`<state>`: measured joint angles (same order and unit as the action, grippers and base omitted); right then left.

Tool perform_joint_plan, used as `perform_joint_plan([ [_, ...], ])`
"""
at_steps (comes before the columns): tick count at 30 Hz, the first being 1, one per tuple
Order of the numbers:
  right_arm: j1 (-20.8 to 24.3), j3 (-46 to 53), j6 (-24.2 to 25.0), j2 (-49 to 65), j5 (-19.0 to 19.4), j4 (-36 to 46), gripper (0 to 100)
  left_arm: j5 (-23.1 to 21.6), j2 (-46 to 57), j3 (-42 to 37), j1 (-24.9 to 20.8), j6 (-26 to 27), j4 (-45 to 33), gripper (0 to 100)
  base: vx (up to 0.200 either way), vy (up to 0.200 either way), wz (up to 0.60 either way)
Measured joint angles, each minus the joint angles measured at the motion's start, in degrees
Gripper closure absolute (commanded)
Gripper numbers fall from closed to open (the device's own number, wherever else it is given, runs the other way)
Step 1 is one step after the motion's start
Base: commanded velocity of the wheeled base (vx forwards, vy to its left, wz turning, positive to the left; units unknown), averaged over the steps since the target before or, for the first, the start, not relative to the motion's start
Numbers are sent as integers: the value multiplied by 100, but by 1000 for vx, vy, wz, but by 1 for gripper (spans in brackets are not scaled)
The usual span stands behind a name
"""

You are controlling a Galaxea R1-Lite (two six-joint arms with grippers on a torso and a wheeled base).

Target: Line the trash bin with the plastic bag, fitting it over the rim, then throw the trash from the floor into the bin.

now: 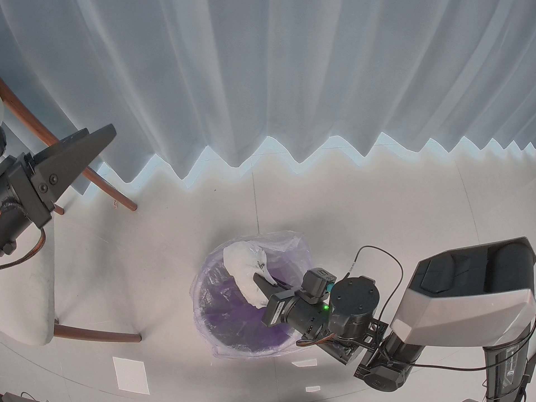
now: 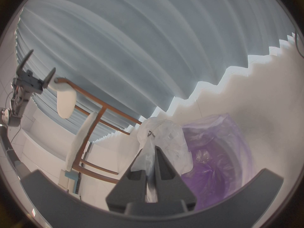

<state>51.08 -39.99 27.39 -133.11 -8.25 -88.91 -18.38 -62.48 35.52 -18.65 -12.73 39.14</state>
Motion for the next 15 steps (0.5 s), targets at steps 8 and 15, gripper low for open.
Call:
perform_joint_plan([
  [8, -12, 24, -71, -347, -9, -10, 100, 2, 33, -22, -26, 1, -4, 0, 0, 0, 0],
  [15, -10, 272, -216, -512, -11, -10, 100, 2, 40, -28, -33, 1, -6, 0, 0, 0, 0],
])
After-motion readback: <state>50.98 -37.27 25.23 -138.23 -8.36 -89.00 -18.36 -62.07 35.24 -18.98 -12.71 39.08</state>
